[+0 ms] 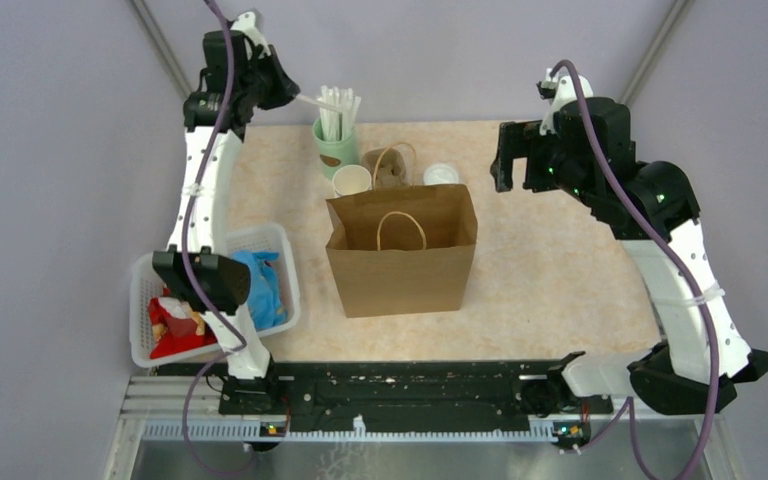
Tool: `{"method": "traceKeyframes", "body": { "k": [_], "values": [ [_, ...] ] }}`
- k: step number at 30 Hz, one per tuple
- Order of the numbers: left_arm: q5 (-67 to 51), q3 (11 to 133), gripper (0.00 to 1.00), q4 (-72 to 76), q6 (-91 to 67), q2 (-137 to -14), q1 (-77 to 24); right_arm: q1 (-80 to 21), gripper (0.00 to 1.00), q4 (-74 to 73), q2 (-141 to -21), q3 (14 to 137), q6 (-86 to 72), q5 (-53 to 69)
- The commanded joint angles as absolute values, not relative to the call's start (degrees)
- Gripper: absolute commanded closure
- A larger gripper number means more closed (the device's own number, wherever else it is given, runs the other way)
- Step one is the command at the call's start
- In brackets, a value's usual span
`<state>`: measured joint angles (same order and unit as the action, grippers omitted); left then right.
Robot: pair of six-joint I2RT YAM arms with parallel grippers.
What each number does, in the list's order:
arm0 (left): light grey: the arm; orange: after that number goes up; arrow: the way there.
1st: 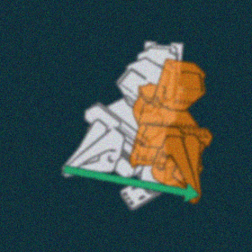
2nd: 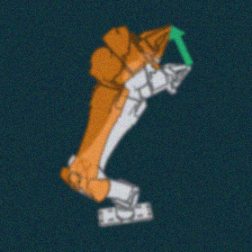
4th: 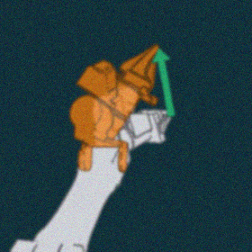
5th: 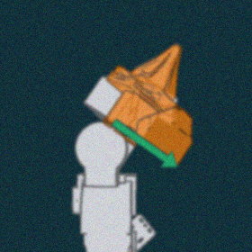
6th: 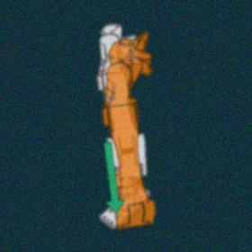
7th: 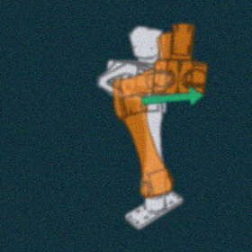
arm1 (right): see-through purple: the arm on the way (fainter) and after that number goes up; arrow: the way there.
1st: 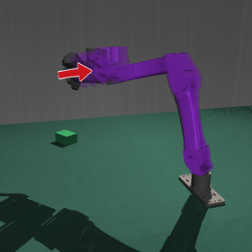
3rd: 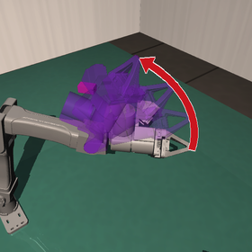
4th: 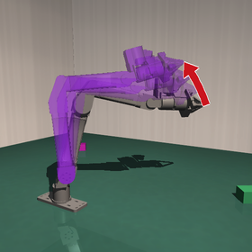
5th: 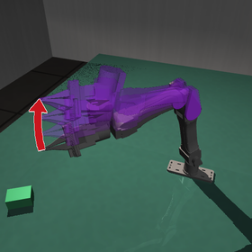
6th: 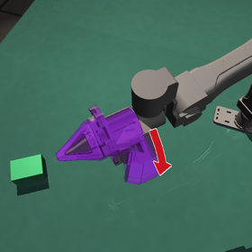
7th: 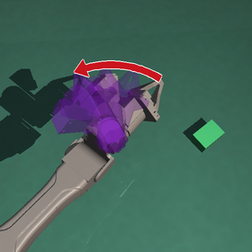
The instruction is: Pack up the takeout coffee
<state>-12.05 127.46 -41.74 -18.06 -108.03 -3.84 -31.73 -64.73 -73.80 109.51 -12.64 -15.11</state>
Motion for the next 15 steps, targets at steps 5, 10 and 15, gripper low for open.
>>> {"method": "traceKeyframes", "body": {
  "k": [5, 10, 15],
  "values": [
    [-19.3, 129.8, 1.0, -47.8, -18.1, -90.6, -3.6, -31.2, 0.03, -62.2, -69.7, 109.5, -11.8, -14.3],
    [-32.4, 127.9, 1.0, -49.5, -17.7, -81.7, -3.5, -31.2, 0.03, -63.6, -68.6, 111.0, -12.2, -13.8],
    [-53.3, 120.7, 1.0, -43.1, -23.7, -72.8, -3.5, -31.2, 0.03, -64.1, -67.0, 110.2, -12.9, -13.6]
  ]
}}
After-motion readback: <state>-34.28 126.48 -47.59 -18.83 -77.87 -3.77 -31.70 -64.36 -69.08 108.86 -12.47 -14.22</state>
